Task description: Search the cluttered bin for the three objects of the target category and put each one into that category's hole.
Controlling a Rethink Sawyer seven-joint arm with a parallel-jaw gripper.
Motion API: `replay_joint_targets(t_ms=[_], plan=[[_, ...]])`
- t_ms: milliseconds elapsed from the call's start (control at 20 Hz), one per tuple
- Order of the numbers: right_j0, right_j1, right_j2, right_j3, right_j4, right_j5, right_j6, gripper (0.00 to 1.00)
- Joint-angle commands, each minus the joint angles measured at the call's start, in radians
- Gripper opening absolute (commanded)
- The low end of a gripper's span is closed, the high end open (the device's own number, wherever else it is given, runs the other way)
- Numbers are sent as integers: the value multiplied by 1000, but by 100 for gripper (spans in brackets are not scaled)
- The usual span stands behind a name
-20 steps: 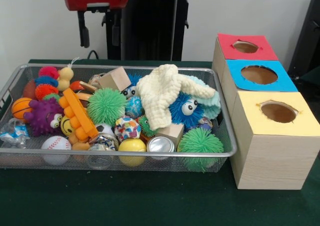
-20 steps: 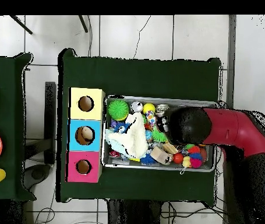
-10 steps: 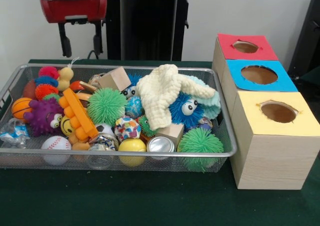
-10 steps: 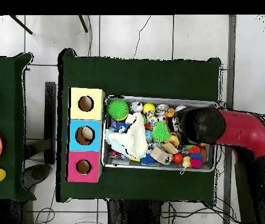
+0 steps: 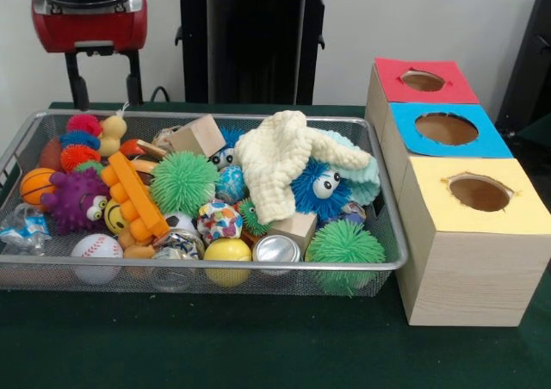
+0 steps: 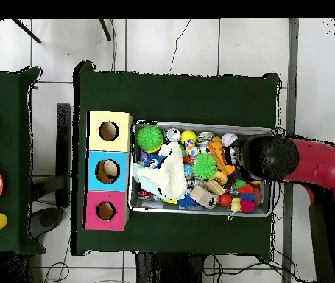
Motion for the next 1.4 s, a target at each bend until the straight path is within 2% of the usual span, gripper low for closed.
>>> replay_joint_targets(t_ms=[50,500,850,1050,1400], plan=[[-16,61,24,-66,-57,18,-132,100],[-34,103,21,-84,-83,-10,-135,100],[-45,167,36,-179,-93,45,-180,100],[-47,187,39,-208,-93,58,-194,100],[-54,197,28,-206,-98,49,-187,100]])
